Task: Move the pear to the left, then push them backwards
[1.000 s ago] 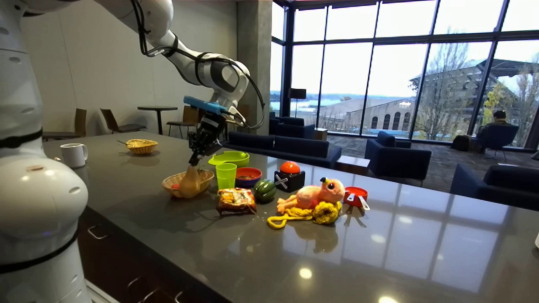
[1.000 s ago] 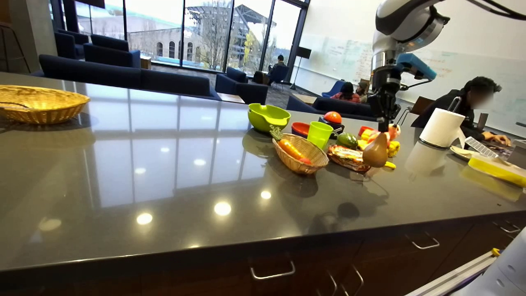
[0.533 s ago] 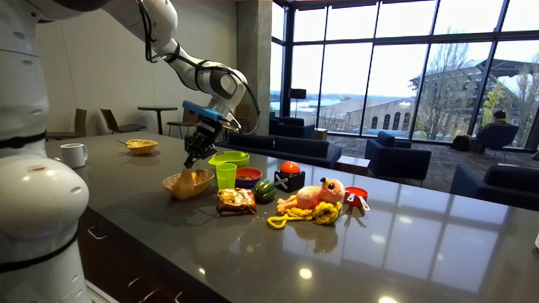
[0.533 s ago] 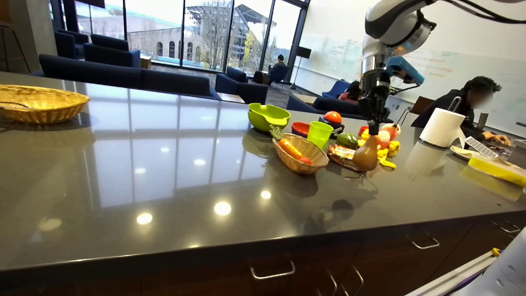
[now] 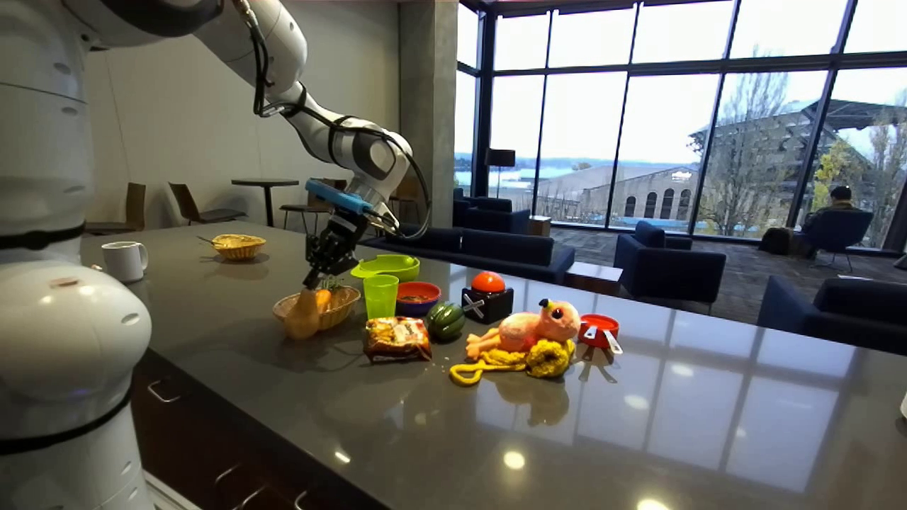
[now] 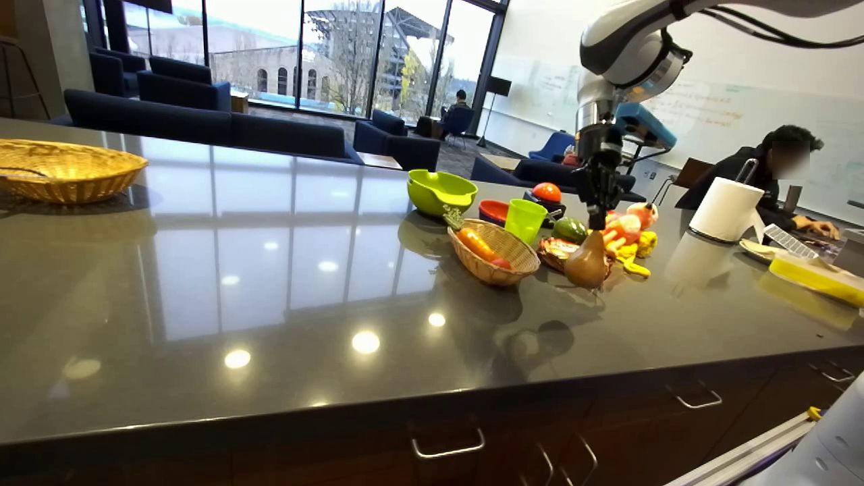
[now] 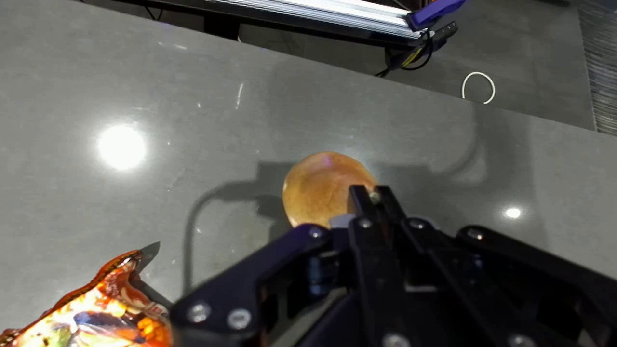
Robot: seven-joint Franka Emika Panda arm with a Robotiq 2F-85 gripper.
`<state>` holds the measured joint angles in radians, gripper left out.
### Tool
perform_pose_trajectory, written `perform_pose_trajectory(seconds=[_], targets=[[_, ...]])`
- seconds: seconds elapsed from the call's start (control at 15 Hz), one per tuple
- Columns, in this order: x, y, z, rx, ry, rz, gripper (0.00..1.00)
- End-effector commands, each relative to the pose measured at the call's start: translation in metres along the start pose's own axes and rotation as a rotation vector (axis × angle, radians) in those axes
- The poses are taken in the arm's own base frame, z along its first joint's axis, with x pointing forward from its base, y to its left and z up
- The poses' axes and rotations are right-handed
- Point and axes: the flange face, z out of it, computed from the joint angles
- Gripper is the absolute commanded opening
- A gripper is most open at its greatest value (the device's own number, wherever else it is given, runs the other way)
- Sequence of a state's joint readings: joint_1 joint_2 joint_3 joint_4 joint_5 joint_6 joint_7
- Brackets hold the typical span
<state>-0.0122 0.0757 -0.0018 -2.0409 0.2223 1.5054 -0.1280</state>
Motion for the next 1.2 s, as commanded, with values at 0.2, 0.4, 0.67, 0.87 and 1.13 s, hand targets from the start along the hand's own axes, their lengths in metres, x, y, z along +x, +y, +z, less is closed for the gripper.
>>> perform_pose_trajectory(seconds=[0.2,0.4,0.67,0.87,1.13], targets=[[0.007,-0.008,0.017,0.032,-0.092,0.013,0.02],[0.005,-0.010,0.027,0.065,-0.161,0.014,0.02],[0.007,-0.011,0.035,0.116,-0.227,0.015,0.02],[0.010,-0.012,0.041,0.147,-0.253,-0.005,0.02],[0.021,-0.010,0.045,0.169,-0.231,-0.047,0.02]])
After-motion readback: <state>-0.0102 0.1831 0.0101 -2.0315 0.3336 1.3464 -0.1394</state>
